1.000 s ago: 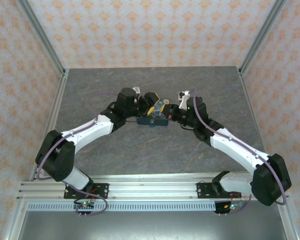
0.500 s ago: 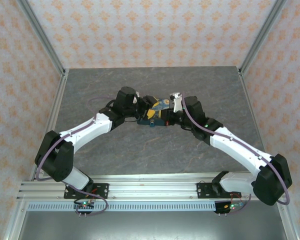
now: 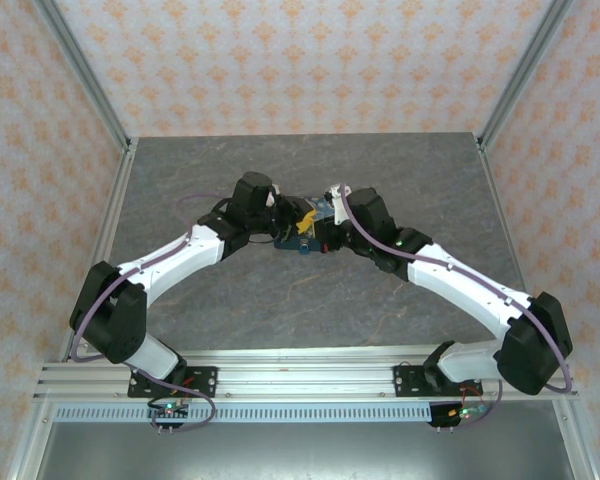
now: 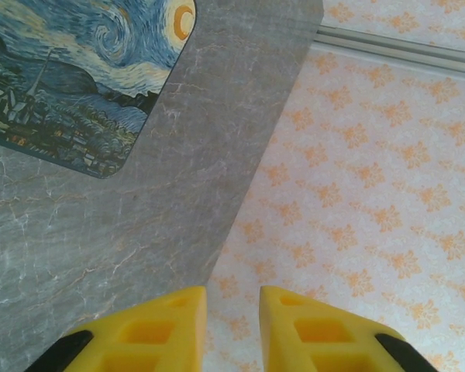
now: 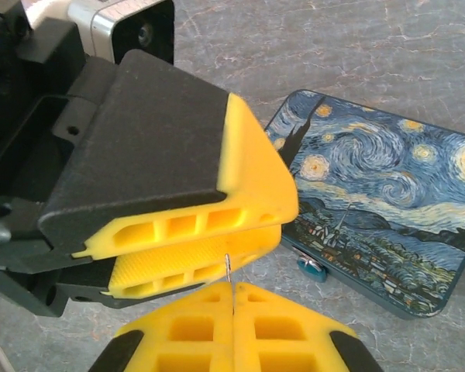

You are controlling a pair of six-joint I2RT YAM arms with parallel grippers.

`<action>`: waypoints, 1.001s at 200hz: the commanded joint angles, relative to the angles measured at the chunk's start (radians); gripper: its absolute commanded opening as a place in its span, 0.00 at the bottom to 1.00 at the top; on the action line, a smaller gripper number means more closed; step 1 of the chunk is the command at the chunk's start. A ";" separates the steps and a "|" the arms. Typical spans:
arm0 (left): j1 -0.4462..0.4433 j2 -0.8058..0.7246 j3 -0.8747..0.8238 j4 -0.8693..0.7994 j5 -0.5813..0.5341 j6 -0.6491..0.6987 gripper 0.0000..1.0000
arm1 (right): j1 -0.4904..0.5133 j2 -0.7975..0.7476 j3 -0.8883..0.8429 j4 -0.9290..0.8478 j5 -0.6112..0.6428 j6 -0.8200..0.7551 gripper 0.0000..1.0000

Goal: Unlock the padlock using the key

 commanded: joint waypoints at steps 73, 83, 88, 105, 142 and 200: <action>-0.030 0.021 0.028 -0.020 0.016 0.013 0.09 | 0.009 0.018 0.058 -0.031 0.030 -0.027 0.00; -0.029 0.020 0.028 -0.021 0.016 0.014 0.06 | 0.008 0.020 0.061 -0.032 0.033 -0.028 0.00; -0.030 0.020 0.028 -0.021 0.016 0.015 0.04 | 0.007 0.020 0.061 -0.034 0.033 -0.029 0.00; -0.031 0.023 0.031 -0.027 0.016 0.019 0.00 | 0.008 0.023 0.063 -0.033 0.037 -0.028 0.00; -0.030 0.025 0.032 -0.022 0.007 0.058 0.00 | 0.009 0.002 0.073 -0.055 0.094 0.004 0.24; 0.010 -0.005 0.004 0.102 -0.099 0.359 0.00 | -0.031 -0.178 0.046 -0.176 0.250 0.179 0.99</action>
